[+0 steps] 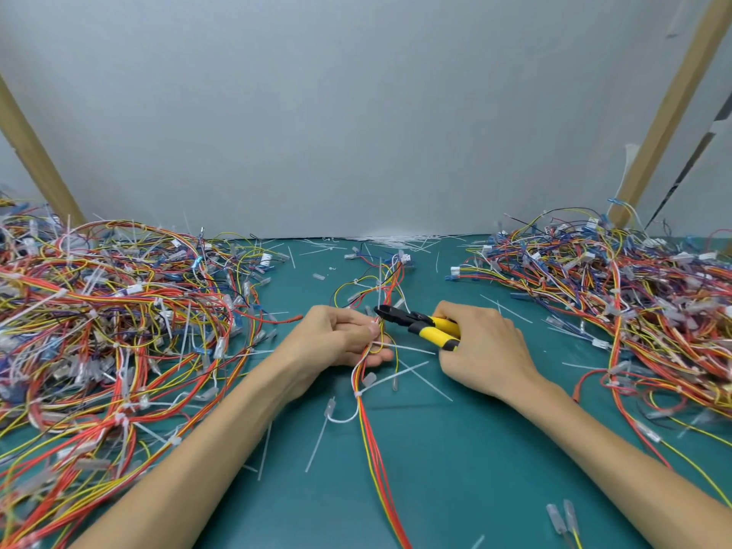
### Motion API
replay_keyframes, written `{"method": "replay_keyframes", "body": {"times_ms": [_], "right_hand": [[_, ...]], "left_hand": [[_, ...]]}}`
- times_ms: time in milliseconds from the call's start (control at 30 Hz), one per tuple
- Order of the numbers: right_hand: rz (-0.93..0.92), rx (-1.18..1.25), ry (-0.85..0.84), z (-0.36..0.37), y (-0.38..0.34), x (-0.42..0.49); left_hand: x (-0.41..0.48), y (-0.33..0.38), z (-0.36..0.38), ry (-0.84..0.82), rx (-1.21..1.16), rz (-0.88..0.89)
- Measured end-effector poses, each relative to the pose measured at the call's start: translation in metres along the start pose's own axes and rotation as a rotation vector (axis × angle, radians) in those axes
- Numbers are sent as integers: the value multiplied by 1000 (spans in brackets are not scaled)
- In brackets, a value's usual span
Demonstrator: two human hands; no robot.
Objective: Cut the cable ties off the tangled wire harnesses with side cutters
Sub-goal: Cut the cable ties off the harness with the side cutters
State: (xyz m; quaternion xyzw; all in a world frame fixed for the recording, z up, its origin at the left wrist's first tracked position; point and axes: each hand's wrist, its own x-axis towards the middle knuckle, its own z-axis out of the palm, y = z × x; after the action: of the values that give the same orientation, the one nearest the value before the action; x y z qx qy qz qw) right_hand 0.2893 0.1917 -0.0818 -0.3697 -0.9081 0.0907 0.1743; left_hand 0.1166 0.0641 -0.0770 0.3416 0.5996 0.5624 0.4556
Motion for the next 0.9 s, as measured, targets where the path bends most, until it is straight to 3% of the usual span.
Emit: {"method": "replay_keyframes", "body": {"times_ms": [333,900], "right_hand": [[-12,-6,-22,2,-2,-1],[31,-1,103,4,-4,-4]], "left_hand": [[3,-4,2,160,71,4],[2,-7,-2,113,128,102]]}}
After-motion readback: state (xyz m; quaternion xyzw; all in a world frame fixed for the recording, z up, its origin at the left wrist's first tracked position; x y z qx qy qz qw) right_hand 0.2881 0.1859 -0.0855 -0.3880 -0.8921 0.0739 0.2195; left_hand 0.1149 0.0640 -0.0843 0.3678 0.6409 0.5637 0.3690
